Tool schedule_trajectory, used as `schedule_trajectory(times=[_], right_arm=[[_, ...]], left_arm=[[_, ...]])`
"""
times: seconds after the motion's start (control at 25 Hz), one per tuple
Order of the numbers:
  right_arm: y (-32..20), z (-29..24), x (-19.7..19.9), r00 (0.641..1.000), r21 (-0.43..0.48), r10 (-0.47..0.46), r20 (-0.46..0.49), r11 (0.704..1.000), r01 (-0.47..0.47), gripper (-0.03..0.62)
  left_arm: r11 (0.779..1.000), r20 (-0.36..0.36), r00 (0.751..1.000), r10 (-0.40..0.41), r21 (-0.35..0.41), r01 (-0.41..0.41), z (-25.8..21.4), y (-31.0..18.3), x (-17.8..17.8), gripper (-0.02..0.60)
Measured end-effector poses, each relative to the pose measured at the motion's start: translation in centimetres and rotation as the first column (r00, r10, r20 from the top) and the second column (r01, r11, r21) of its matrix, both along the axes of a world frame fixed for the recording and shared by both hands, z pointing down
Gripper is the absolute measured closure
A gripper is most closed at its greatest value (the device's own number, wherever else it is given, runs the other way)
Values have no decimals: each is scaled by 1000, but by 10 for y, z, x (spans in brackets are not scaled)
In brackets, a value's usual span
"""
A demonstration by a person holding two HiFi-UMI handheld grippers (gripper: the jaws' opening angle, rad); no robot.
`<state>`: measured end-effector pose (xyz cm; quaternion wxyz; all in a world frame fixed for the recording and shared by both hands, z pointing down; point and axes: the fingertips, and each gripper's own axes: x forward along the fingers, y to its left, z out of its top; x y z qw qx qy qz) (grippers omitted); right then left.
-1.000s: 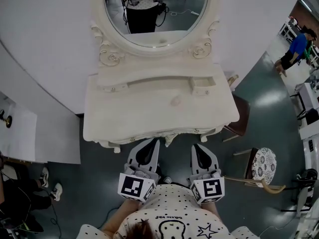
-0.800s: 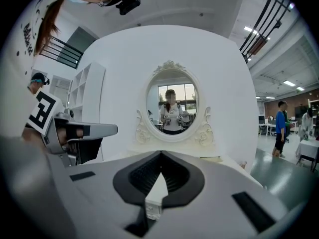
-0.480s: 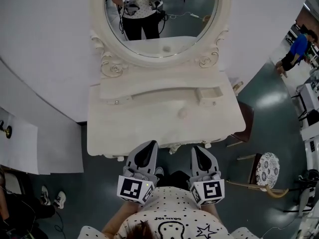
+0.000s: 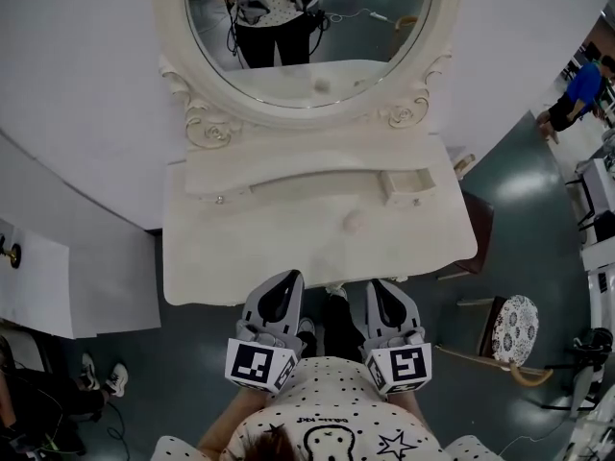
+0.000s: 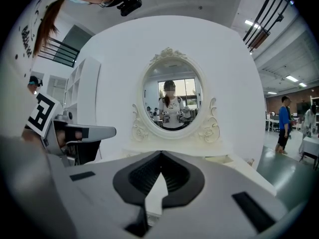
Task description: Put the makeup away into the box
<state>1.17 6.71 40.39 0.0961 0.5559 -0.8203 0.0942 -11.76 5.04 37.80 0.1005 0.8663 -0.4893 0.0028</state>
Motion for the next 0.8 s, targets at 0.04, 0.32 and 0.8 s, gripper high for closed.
schedule_trajectory(times=[0.04, 0.32, 0.8], right_arm=[[-6, 1, 2, 1000, -3, -9, -1, 1000, 9, 588], [-60, -5, 22, 998, 17, -69, 6, 998, 68, 588], [-123, 3, 66, 988, 20, -152, -6, 988, 152, 588]], left_arm=[[1000, 3, 1000, -7, 0, 7, 0, -5, 2, 586], [997, -5, 997, -75, 17, 75, -7, -51, 22, 586], [985, -16, 986, -167, 29, 168, -1, -99, 61, 586]])
